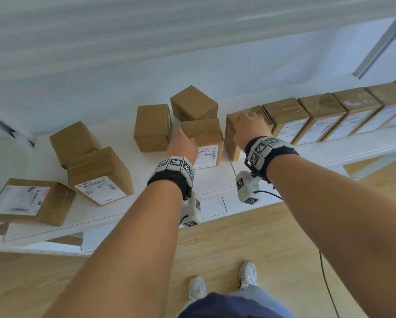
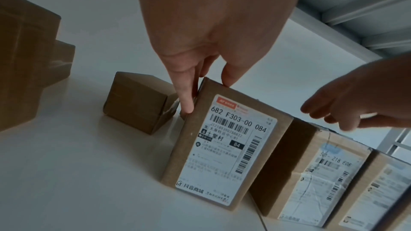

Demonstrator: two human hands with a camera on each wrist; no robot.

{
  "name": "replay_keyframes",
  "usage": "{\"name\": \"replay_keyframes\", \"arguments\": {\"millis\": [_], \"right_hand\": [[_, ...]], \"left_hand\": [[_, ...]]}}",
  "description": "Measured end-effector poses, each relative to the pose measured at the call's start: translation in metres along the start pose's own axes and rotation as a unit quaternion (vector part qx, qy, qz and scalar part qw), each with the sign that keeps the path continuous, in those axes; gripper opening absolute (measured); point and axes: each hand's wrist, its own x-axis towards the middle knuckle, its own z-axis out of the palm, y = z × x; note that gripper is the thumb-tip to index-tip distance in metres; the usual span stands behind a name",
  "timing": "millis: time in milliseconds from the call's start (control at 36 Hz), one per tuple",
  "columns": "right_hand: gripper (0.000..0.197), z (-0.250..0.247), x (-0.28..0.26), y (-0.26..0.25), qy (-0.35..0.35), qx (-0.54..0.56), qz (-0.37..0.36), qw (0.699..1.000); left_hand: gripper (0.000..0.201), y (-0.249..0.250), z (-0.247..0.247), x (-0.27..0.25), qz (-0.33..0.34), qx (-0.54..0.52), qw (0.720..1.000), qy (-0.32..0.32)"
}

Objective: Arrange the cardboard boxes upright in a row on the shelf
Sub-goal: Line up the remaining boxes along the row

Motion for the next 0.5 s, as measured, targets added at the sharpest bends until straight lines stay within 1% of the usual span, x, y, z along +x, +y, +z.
{"name": "replay_keyframes", "arguments": {"millis": [83, 167, 250, 333, 500], "right_hand": [[0.047, 0.004, -0.001, 0.014, -0.045, -0.018, 0.003, 0.999], [0.053, 0.006, -0.004, 0.021, -0.035, -0.032, -0.012, 0.999], [0.054, 0.009, -0.005, 0.023, -0.023, -0.038, -0.017, 0.999], [0.051, 0.009, -0.003, 0.023, -0.013, -0.051, -0.016, 0.998], [0.039, 0.010, 0.003, 0.020, -0.001, -0.072, -0.005, 0.997]], "left_hand": [[0.044, 0.006, 0.005, 0.002, 0.009, 0.021, 1.000, 0.003], [0.044, 0.013, 0.014, 0.004, 0.016, 0.031, 0.999, 0.005], [0.043, 0.019, 0.022, 0.006, 0.013, 0.017, 1.000, -0.006], [0.042, 0.023, 0.025, 0.007, 0.006, 0.002, 1.000, -0.006], [0.040, 0.022, 0.020, 0.009, 0.005, -0.004, 1.000, -0.014]]}}
